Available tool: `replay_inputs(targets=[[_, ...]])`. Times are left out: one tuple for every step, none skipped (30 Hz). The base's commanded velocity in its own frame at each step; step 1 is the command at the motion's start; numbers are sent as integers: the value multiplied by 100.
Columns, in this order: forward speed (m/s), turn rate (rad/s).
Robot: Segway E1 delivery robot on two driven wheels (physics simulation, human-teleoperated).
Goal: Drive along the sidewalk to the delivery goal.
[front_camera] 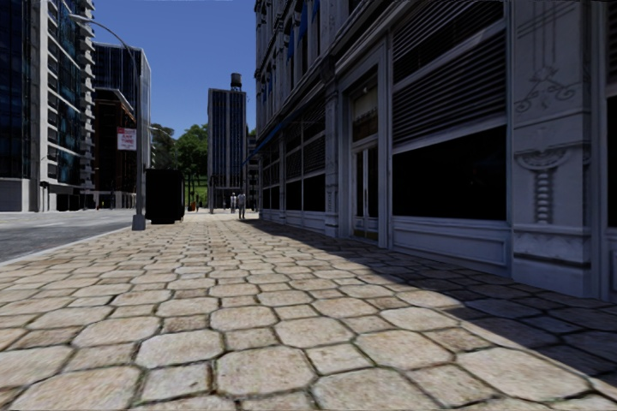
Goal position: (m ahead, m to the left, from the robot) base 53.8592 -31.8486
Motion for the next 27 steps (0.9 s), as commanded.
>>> replay_inputs(targets=[[200,0],[200,0],[200,0],[200,0],[200,0],[200,0],[200,0],[200,0],[200,0],[200,0],[200,0],[200,0],[200,0],[200,0],[200,0],[200,0],[200,0],[200,0],[200,0],[200,0],[200,0],[200,0],[200,0],[200,0],[200,0],[200,0],[200,0]])
